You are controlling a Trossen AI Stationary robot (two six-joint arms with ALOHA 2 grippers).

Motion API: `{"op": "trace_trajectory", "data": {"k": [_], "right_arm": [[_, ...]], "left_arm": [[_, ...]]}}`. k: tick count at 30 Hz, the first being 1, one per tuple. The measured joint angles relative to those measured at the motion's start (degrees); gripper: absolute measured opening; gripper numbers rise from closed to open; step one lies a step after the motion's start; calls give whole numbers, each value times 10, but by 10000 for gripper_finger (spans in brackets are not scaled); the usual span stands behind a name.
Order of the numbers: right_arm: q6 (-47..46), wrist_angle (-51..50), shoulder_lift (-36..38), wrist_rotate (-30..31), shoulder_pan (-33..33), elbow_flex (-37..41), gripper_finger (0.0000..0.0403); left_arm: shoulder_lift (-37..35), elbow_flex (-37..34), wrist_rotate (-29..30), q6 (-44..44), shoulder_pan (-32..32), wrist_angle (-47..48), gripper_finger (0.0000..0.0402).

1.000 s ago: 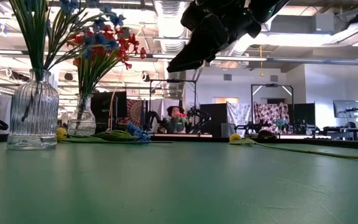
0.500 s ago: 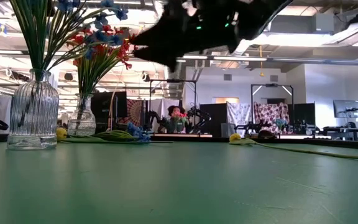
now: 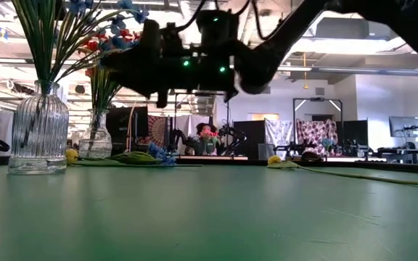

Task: Sort flowers into vase by color
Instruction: Put the bottom blue flowers into the bottom transparent vase

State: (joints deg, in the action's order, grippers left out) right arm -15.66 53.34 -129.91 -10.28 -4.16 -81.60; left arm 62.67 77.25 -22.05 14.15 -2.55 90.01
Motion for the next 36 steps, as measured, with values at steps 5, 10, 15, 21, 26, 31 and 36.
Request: {"op": "trace_trajectory", "data": {"k": [5,10,15,21,26,31,36], "right_arm": [[0,-3,-47,-26,4,-62,218],[1,-3,-81,-54,13,-110,218],[28,-4,-83,-61,21,-120,217],[40,13,-81,-51,23,-121,182],[42,3,-81,-50,24,-121,108],[57,-11,-81,-48,26,-121,25],[57,-18,-81,-48,26,-121,27]], "left_arm": [[-1,0,1,-1,0,0,143],[-1,0,3,-11,0,0,143],[-1,0,4,-11,0,0,143],[-1,0,10,-11,0,0,143],[-1,0,31,-11,0,0,143],[-1,0,63,-11,0,0,143],[-1,2,100,-17,0,1,147]]}}
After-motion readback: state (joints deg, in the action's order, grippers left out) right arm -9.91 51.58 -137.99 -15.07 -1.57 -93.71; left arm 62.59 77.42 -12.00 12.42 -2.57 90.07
